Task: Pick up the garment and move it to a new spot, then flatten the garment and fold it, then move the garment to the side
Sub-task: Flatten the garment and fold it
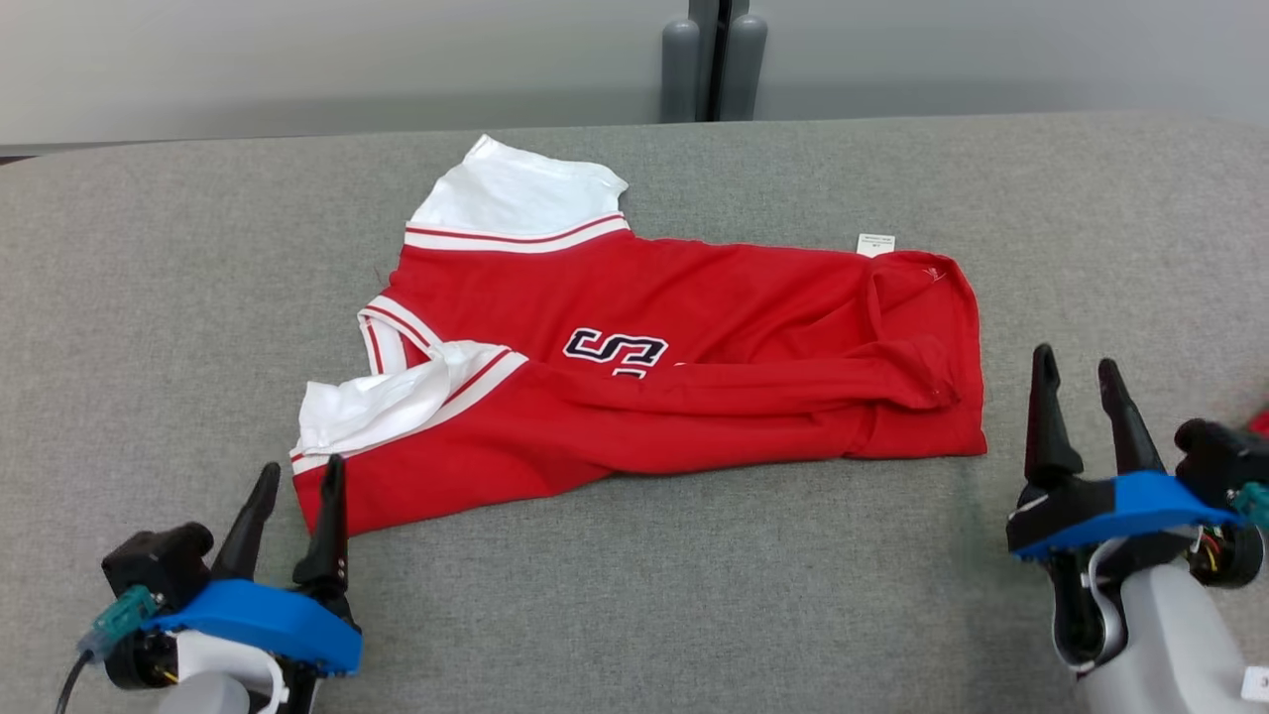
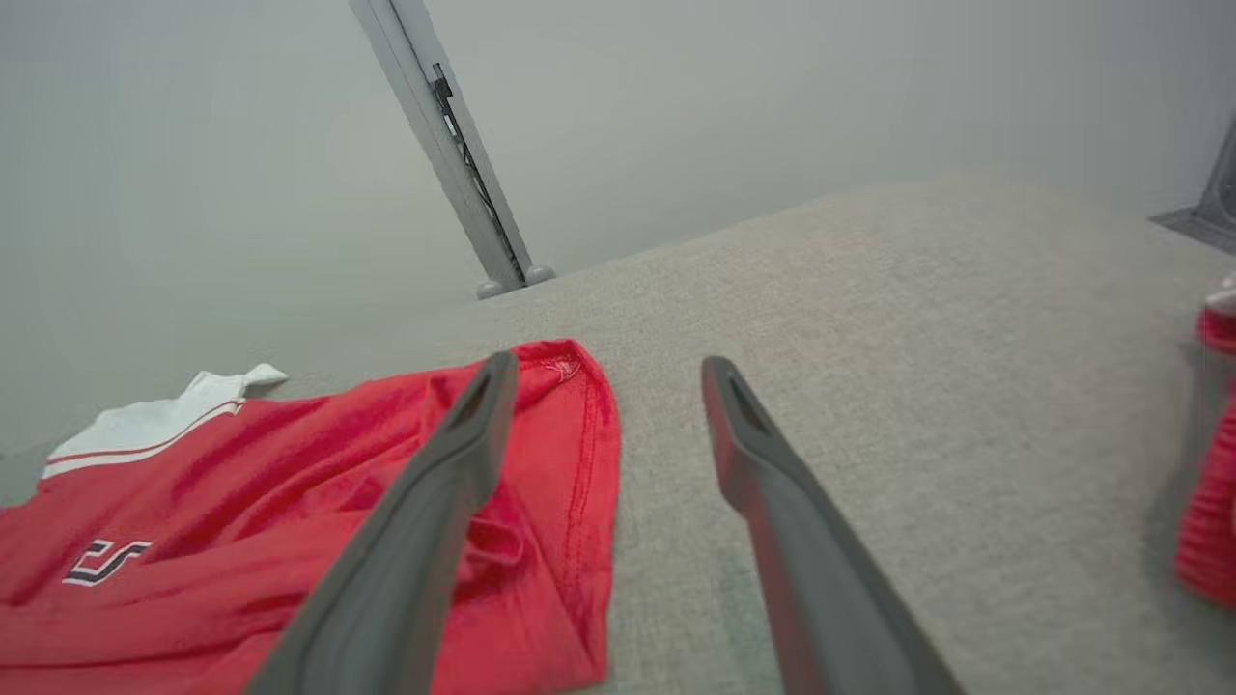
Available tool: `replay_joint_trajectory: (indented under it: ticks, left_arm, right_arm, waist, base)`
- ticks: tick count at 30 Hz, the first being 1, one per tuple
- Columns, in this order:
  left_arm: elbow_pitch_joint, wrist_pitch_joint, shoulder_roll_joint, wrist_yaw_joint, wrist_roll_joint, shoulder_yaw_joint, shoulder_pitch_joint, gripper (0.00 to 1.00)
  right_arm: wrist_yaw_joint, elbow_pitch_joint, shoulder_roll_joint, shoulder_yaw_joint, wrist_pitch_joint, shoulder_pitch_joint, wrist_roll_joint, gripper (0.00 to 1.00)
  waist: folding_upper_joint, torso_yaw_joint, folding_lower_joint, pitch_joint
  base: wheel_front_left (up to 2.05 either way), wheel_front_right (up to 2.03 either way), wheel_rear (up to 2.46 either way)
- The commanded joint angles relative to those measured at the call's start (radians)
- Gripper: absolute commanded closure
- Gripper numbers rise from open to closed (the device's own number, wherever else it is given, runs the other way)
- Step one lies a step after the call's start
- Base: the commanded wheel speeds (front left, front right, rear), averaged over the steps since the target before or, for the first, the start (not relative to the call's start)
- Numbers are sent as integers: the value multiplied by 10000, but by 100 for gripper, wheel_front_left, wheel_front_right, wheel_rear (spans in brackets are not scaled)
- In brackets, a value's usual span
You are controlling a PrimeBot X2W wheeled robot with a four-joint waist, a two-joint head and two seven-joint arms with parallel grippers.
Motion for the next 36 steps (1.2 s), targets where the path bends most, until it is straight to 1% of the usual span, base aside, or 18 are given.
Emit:
replay_joint_trajectory:
  ticks: [1, 8, 16, 21, 26, 27, 28, 29, 30, 32, 36]
  left_arm:
    - [75, -25, -40, 31, -22, 44, 126, 0]
    - [571, -23, -128, 31, -333, -319, 312, 0]
    - [1280, -17, -96, 31, -606, -533, 150, 0]
    - [1876, 15, -75, 34, -542, -443, -39, 0]
    - [2075, 73, -185, 31, -837, -1070, -129, 0]
    - [2065, 92, -156, 23, -926, -1273, -149, 27]
    - [2054, 121, -124, 21, -1032, -1480, -194, 59]
    - [2028, 124, -93, 20, -1142, -1632, -212, 76]
    - [2009, 126, -46, 20, -1256, -1827, -231, 100]
    - [1944, 143, 59, 6, -1456, -2111, -302, 100]
    - [1819, 141, 297, 8, -1738, -2430, -452, 100]
  right_arm:
    - [4, -280, -48, 8, 2, 353, -454, 0]
    - [4, -776, -48, 283, 1, 1216, -1314, 0]
    - [3, -1069, -51, 664, 1, 1721, -1960, 0]
    - [3, -1090, -54, 925, 1, 1770, -2005, 0]
    - [3, -829, -51, 1032, 1, 1419, -1829, 0]
    - [3, -787, -47, 1102, -1, 1332, -1808, 0]
    - [3, -735, -46, 1177, 1, 1240, -1760, 0]
    - [3, -678, -49, 1212, 1, 1158, -1724, 0]
    - [3, -618, -52, 1274, 1, 1059, -1693, 0]
    - [3, -441, -47, 1409, 1, 870, -1752, 0]
    - [3, 93, -49, 1262, 1, 458, -2029, 0]
  waist:
    - [-1, -33, 1, -43]
    - [-1, -156, 1, -77]
    - [-1, -329, 1, 37]
    - [-1, -434, 1, 199]
    - [-1, -430, 1, 423]
    - [-1, -417, 1, 470]
    - [-1, -396, 1, 538]
    - [-1, -377, 1, 577]
    - [-1, -352, 1, 632]
    - [-1, -292, 1, 719]
    - [-1, -145, 1, 853]
  base:
    - [0, 0, 0]
    - [0, 0, 0]
    - [0, 0, 0]
    - [0, 0, 0]
    - [0, 0, 0]
    - [0, 0, 0]
    - [0, 0, 0]
    - [0, 0, 0]
    - [0, 0, 0]
    - [0, 0, 0]
    - [0, 0, 0]
